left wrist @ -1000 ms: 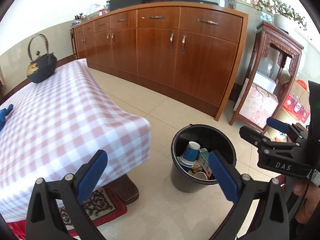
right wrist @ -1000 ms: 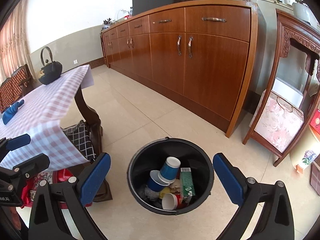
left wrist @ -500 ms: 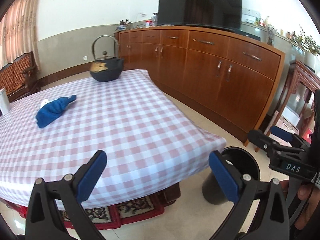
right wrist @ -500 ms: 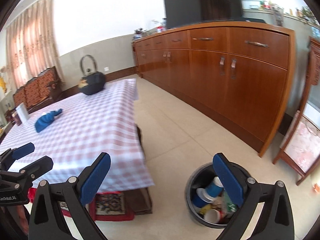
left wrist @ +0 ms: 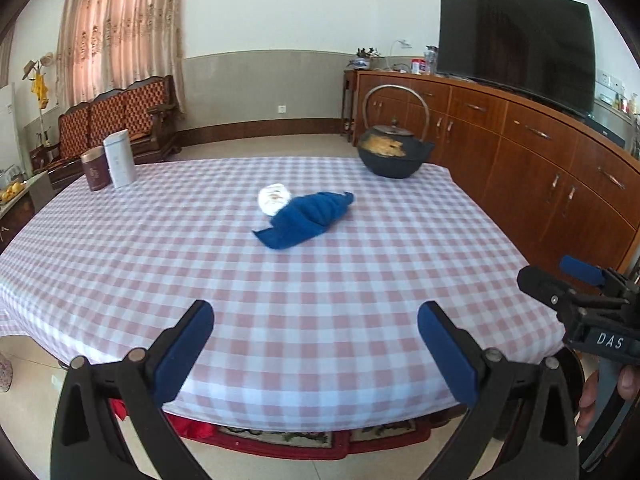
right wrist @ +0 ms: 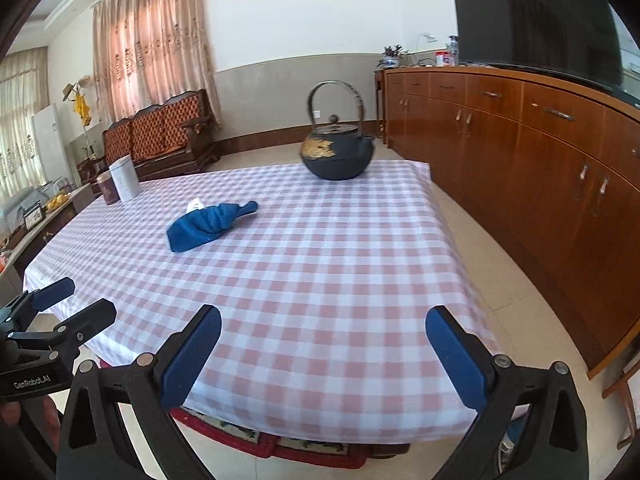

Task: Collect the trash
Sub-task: 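Move both tools back from the bucket to the table, then grasp the white tissue with the left tool while the right tool grasps the blue towel, then carry the white tissue and blue towel from the table to the black bucket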

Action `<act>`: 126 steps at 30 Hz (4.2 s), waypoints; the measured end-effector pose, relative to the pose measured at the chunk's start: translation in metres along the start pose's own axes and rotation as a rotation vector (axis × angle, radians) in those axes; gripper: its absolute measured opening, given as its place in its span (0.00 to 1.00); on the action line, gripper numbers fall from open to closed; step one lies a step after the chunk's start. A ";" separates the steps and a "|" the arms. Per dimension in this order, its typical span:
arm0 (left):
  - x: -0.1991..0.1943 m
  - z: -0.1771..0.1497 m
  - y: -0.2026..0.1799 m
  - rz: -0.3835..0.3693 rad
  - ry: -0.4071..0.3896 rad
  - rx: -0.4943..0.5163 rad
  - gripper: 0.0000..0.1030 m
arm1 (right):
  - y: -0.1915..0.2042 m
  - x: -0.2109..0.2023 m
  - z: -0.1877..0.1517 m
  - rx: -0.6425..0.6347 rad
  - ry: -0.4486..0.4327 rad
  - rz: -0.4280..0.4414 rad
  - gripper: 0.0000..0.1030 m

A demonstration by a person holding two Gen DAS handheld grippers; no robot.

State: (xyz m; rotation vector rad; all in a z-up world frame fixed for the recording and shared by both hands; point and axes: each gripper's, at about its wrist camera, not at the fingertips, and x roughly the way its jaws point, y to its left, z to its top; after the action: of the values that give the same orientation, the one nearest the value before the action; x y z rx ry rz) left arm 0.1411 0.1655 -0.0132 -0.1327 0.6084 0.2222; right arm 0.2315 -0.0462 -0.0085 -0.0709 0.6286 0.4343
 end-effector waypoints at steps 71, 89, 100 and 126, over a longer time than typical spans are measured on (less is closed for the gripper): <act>0.093 0.064 -0.004 -0.199 0.059 0.014 0.41 | 0.014 0.108 0.081 -0.060 0.070 0.146 0.05; 0.028 0.037 -0.093 -0.310 0.023 0.128 0.41 | -0.071 -0.031 0.031 0.011 -0.026 -0.033 0.05; -0.001 0.025 -0.156 -0.410 0.009 0.210 0.41 | -0.109 -0.098 -0.003 0.050 -0.081 -0.143 0.05; -0.014 -0.015 -0.296 -0.634 0.071 0.389 0.41 | -0.228 -0.186 -0.089 0.196 -0.069 -0.376 0.05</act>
State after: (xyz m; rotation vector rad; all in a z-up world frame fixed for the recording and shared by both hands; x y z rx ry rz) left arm 0.1943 -0.1261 0.0000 0.0467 0.6407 -0.5151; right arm 0.1423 -0.3397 0.0126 0.0133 0.5722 0.0110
